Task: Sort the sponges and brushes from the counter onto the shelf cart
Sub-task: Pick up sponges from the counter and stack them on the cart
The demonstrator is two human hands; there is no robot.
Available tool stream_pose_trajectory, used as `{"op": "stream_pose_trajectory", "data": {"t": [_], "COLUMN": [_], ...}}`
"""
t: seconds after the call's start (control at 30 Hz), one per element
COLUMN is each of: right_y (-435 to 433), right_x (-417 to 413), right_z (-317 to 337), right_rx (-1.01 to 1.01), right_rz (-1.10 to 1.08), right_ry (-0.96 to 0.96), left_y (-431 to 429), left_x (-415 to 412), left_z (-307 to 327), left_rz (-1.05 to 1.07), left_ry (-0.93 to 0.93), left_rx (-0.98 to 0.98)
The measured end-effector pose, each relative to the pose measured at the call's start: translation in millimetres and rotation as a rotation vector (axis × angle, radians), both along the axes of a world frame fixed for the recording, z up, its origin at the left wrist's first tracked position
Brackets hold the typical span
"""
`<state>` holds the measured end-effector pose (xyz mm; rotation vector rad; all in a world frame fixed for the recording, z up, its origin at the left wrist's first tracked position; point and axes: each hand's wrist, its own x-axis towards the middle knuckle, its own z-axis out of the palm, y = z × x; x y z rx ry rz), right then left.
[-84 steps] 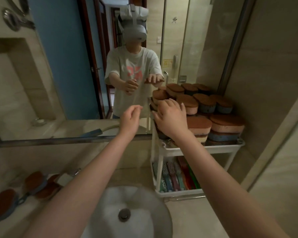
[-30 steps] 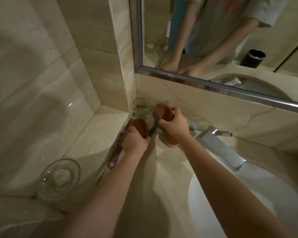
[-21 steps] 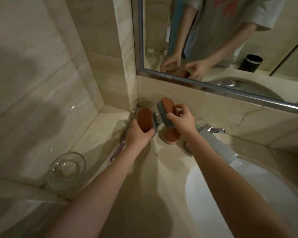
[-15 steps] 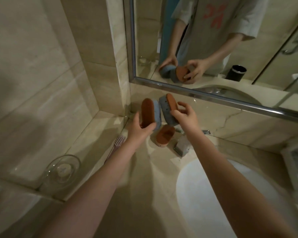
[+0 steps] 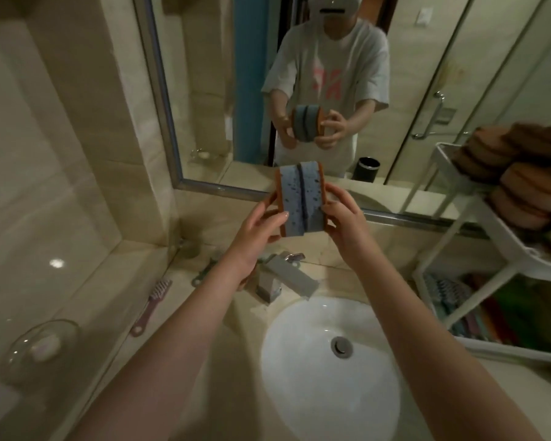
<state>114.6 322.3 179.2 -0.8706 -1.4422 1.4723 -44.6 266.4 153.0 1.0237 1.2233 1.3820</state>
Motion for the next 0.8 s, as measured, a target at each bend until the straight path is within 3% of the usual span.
{"op": "stream_pose_trajectory", "data": {"t": [0.37,0.6,0.8], "right_y": [4,10,17], "right_x": [134,209,266], "right_z": [48,63,72], "right_rx": [0.098,0.17,0.204], "right_rz": [-0.156,-0.341,-0.364], "right_ry": [0.042,0.092,0.15], "left_y": [19,39,53], "left_x": [140,222,278], "left_z": [48,66,75], "left_rz": [-0.029,-0.085,-0.097], "left_ry": [0.124,0.141,0.125], "left_rx": [0.191,0.265,0.291]}}
